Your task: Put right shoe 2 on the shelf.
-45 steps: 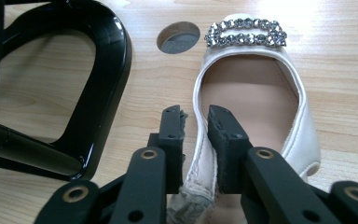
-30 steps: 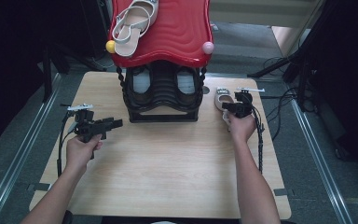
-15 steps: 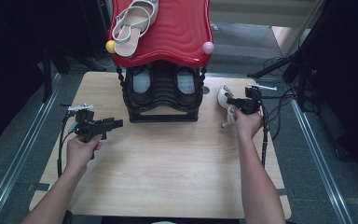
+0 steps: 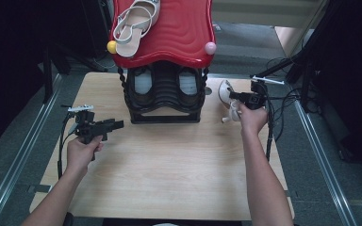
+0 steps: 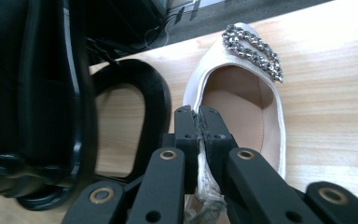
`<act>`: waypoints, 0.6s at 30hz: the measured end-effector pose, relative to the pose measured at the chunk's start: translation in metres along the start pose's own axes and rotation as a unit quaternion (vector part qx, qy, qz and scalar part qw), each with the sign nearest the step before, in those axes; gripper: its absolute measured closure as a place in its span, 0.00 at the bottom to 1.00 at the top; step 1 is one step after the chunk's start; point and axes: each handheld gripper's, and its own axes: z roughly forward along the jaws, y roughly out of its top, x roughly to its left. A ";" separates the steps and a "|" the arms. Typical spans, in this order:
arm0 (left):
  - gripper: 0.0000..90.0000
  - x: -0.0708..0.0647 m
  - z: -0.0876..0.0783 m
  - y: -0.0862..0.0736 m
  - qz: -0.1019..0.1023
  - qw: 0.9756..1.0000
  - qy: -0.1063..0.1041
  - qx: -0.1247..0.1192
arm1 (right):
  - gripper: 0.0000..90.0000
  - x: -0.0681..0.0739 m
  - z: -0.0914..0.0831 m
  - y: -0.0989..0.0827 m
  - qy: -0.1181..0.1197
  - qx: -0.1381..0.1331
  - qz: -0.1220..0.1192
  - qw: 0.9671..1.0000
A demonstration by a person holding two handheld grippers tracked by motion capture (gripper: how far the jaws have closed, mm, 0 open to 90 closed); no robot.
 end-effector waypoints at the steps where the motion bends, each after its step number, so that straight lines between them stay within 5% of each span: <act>1: 0.46 0.000 0.000 0.000 0.000 1.000 0.000 0.000 | 0.98 0.003 -0.002 0.003 0.000 0.002 0.000 1.000; 18: 0.46 0.000 0.000 0.000 -0.001 1.000 -0.002 0.001 | 0.98 0.047 -0.044 0.055 0.032 -0.021 -0.020 0.999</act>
